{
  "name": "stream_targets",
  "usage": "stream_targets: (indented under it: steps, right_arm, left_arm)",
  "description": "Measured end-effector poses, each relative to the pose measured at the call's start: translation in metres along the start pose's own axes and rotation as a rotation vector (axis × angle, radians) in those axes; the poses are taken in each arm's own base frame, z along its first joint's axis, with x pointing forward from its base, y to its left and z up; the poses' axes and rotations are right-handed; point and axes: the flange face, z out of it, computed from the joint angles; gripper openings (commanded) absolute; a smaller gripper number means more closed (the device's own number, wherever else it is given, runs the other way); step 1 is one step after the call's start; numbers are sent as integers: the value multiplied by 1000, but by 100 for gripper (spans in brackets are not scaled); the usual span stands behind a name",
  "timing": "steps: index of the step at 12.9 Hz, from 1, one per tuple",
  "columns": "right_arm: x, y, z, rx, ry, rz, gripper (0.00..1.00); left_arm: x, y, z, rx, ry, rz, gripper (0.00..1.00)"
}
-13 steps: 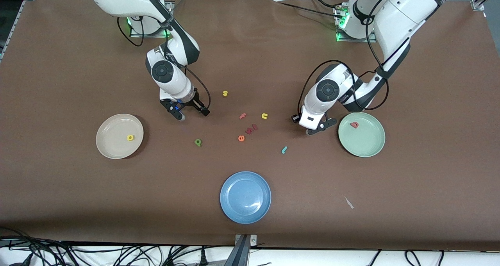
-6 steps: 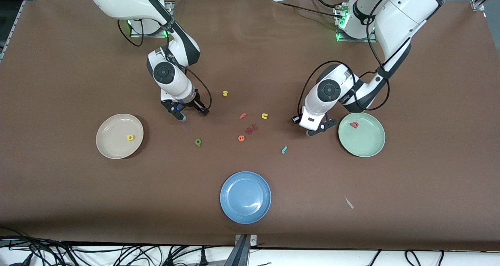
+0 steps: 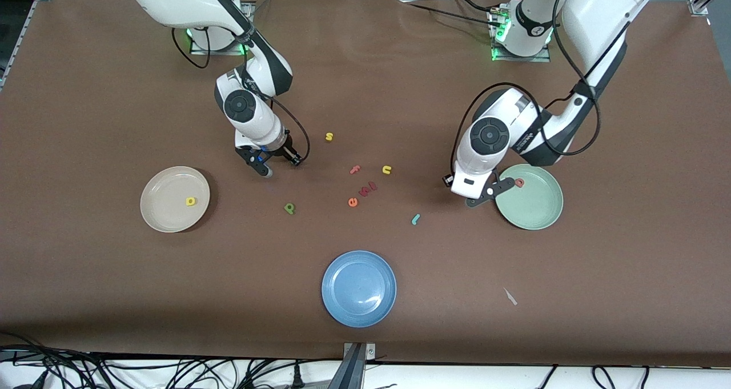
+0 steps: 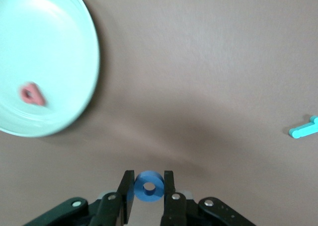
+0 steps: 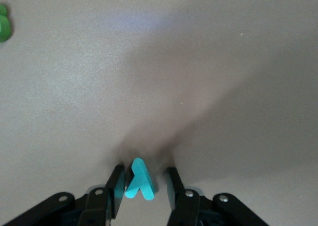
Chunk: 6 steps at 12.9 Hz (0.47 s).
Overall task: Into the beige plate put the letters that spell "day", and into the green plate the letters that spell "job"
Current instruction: 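Carry the blue o to the green plate while the right gripper carries cyan y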
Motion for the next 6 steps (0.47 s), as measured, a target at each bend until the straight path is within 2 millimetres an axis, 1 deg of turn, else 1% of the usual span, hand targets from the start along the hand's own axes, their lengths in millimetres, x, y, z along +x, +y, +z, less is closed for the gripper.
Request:
stream_targets:
  steps: [2,3,5,6]
  right_arm:
    - [0,-1,0,2,1,-1,29]
    - [0,-1,-1,2,1,-2,24]
    - [-1,-1,-1,2,2,-4,15]
    - [-2,-2,-3,5,5,-8,11]
  left_arm:
    - [22,-11,-24,38,-9,55,4]
    - [35,-21,-35,58,-20,94,4]
    - [70,-51,-56,78,-43,181,4]
    - [88,-69,-62,74,-51,216,5]
